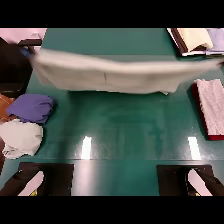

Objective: Fold the shirts.

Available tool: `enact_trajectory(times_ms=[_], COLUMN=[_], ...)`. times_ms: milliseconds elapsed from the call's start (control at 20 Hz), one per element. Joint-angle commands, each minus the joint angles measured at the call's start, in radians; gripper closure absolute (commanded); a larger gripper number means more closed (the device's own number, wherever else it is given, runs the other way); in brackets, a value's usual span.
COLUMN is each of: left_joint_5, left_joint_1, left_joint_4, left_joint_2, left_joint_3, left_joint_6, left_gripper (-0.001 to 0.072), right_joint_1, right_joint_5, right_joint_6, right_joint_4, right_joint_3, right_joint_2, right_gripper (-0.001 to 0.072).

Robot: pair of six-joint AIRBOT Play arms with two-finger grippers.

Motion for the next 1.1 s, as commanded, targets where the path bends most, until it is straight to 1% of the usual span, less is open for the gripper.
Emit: enact_trajectory(times_ms=[0,100,200,250,350,500,550,650,800,900,1050], left_joint_5=[0.003,0.016,0.04,0.051,0.056,0.032,0.013,-0.057,-0.129,-0.137,-0.095], left_joint_1=[0.001,0.001,0.001,0.001,0.001,0.0,0.0,0.0,0.0,0.0,0.0], left_joint_4=[0.058,0.087,0.11,0.114,0.114,0.112,0.113,0.111,0.107,0.105,0.095], left_joint_2=[0.037,0.037,0.037,0.037,0.037,0.026,0.02,-0.009,-0.121,-0.217,-0.412], left_joint_3=[0.396,0.571,0.654,0.668,0.665,0.559,0.495,0.359,0.166,0.049,-0.048], left_joint_6=[-0.031,-0.057,-0.072,-0.082,-0.096,-0.116,-0.116,-0.118,-0.114,-0.114,-0.079], left_gripper=[0.0685,0.0685,0.0686,0.0686,0.0686,0.0686,0.0686,0.0686,0.0685,0.0685,0.0685], right_joint_1=[0.0,0.0,0.0,0.0,0.0,0.0,0.0,0.009,0.08,0.118,0.155], right_joint_5=[0.031,0.089,0.167,0.213,0.325,0.415,0.425,0.427,0.429,0.417,0.325], right_joint_6=[0.014,0.061,0.091,0.116,0.128,0.163,0.169,0.17,0.17,0.17,0.17], right_joint_4=[-0.054,-0.119,-0.197,-0.226,-0.278,-0.276,-0.274,-0.275,-0.286,-0.286,-0.286], right_joint_3=[0.277,0.402,0.517,0.575,0.704,0.779,0.751,0.629,0.436,0.339,0.261], right_joint_2=[0.108,0.128,0.119,0.104,0.052,-0.041,-0.068,-0.114,-0.235,-0.348,-0.544], right_gripper=[0.0697,0.0698,0.0698,0.0698,0.0698,0.0698,0.0698,0.0698,0.0698,0.0698,0.0698])
